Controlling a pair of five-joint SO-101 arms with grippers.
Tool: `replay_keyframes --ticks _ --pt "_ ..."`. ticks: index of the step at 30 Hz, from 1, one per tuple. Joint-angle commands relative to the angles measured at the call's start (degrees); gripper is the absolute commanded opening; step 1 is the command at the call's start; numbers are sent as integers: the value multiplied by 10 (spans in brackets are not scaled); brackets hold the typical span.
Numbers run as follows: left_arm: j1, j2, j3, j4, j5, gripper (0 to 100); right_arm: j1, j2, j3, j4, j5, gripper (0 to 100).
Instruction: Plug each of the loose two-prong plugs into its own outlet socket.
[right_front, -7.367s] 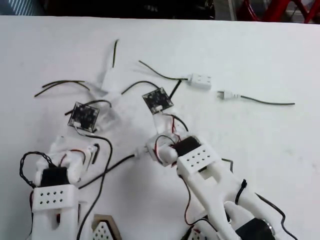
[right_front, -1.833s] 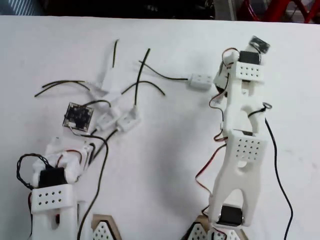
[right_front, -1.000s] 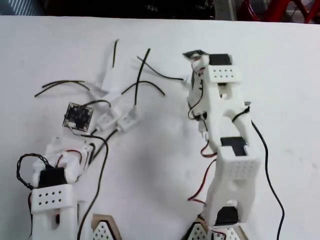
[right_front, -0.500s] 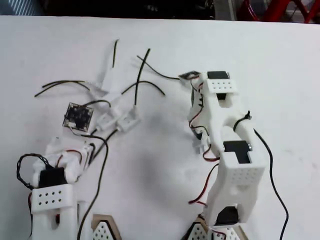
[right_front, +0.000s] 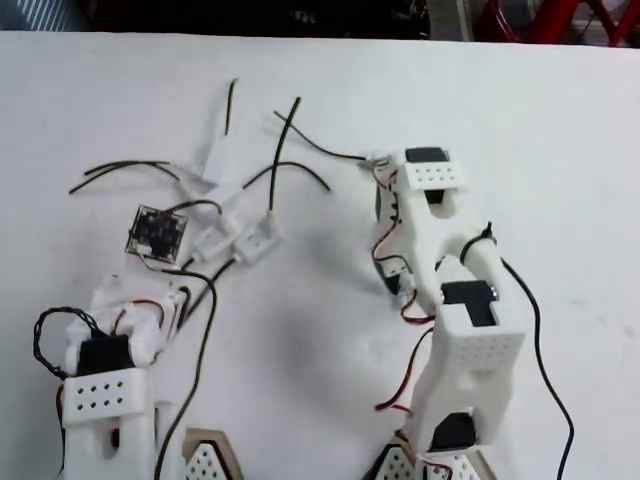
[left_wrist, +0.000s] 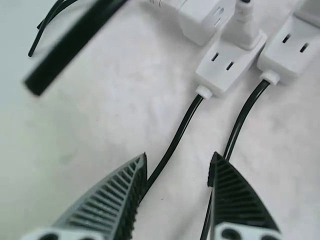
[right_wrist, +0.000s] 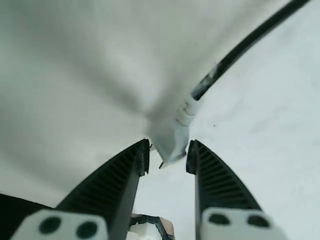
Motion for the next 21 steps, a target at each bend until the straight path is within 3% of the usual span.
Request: replay_keyframes --ticks 1,8,21 --pt "-3 -16 -2 -12 0 207 -6 -1 -4 5 -17 115" --pt "-3 -16 -2 -12 0 207 -1 5 -18 5 -17 16" --pt "-3 -16 -2 -12 0 207 -3 5 -19 -35 -135 77"
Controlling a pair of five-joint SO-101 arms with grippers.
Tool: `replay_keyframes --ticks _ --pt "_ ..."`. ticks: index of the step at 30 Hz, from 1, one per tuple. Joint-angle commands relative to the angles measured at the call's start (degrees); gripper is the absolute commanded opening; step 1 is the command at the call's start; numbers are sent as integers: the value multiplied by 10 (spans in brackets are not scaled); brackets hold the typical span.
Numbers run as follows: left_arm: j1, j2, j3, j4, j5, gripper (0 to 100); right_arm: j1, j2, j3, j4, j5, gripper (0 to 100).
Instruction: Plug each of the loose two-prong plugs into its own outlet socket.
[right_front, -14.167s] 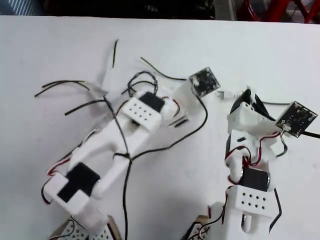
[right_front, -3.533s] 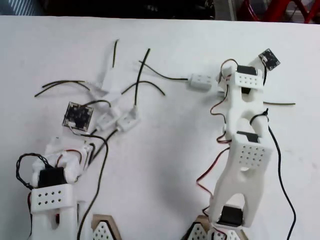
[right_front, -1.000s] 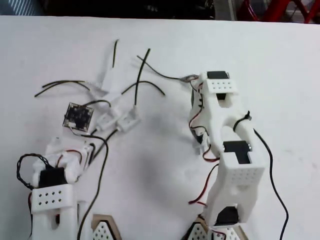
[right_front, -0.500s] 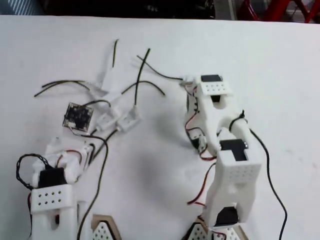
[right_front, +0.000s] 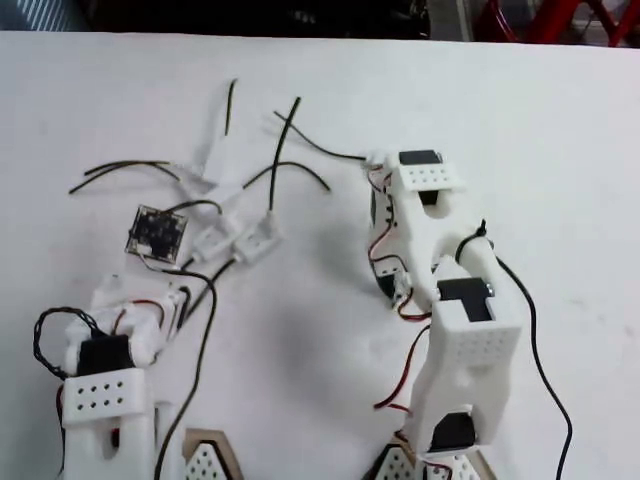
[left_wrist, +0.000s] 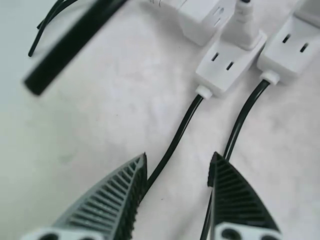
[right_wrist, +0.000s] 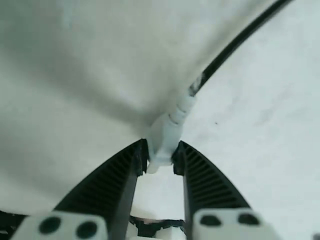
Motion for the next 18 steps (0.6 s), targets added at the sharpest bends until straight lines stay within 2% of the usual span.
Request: replay_keyframes --ticks 1,8,13,18 --pt "-3 -16 -2 -12 0 207 -1 -7 -19 -22 -33 77" --pt "-3 -16 -2 -12 0 207 -1 -7 -18 -27 -44 77" --pt "-3 -16 -2 -12 0 207 4 -7 -18 -38 -103 80" --pt "-3 -16 -2 -12 0 207 4 -8 -19 -43 -113 80"
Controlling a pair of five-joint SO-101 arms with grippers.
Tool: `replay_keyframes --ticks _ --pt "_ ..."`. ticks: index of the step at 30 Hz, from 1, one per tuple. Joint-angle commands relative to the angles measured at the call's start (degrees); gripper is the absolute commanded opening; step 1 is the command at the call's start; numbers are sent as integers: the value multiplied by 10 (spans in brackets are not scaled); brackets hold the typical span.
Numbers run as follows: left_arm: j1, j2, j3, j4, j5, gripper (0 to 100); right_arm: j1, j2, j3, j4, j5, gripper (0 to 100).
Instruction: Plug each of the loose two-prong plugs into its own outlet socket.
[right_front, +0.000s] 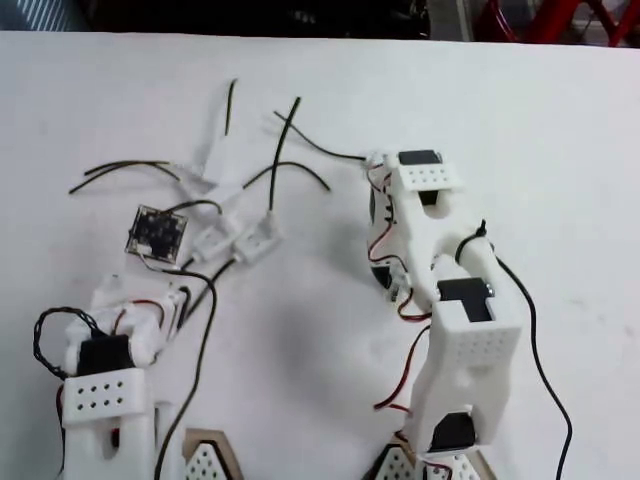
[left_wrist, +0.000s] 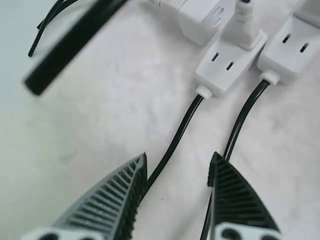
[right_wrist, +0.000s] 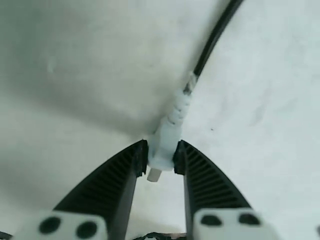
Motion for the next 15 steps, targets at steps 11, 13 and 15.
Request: replay_keyframes --ticks 11,13,15 --pt "-3 -16 -2 -12 0 207 21 -9 -19 -36 -42 103" --pt "-3 -16 -2 -12 0 207 20 -10 -19 -36 -41 131" --pt "-3 -16 -2 -12 0 207 21 -10 -19 -36 -40 132"
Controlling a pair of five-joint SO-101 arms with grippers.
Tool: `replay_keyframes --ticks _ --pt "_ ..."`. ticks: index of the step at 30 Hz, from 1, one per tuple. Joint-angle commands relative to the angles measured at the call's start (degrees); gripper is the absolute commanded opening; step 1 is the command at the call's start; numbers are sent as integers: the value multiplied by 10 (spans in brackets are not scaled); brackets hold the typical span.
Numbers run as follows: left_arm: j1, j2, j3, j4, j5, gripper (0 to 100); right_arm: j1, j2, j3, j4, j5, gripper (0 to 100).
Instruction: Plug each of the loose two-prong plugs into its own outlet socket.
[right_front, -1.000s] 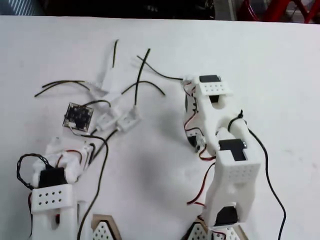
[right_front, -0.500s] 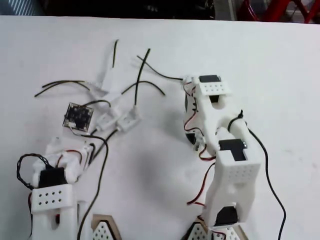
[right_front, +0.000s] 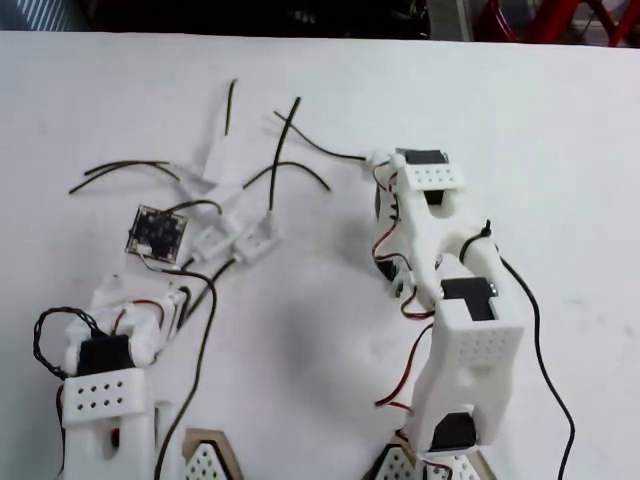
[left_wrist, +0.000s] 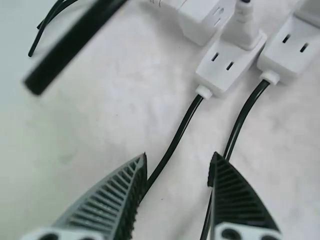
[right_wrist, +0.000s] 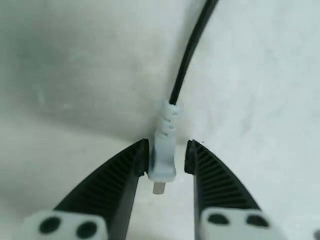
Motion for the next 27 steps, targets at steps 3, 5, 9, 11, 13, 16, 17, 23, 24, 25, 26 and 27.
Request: replay_keyframes --ticks 3,5,9,11,13,16,17,23,24,25,26,27 --pt "-3 -16 -2 -12 0 207 11 -13 -19 -17 0 115" --pt "-3 -16 -2 -12 0 207 11 -10 -19 -29 0 99" --pt "-3 -16 -2 -12 0 207 9 -7 -19 -40 0 60" --pt "-3 -16 -2 -12 0 207 8 -7 -19 -38 0 43" --pt "-3 -16 -2 -12 0 207 9 -7 -18 -36 1 19" --pt "-3 -16 -2 -12 0 207 12 -12 -18 -22 1 18" --pt "-3 -16 -2 -12 0 207 12 -13 -18 -11 1 18" --pt "-3 -16 -2 -12 0 207 7 -15 -39 32 38 22" --pt "-3 -16 -2 -12 0 207 7 -15 -39 36 38 22" --pt "-3 -16 -2 -12 0 207 7 -15 -39 36 38 22" --pt "-3 -16 -2 -12 0 207 7 -15 -39 36 38 22" --pt "-3 -16 -2 -12 0 207 7 -15 -37 36 40 28"
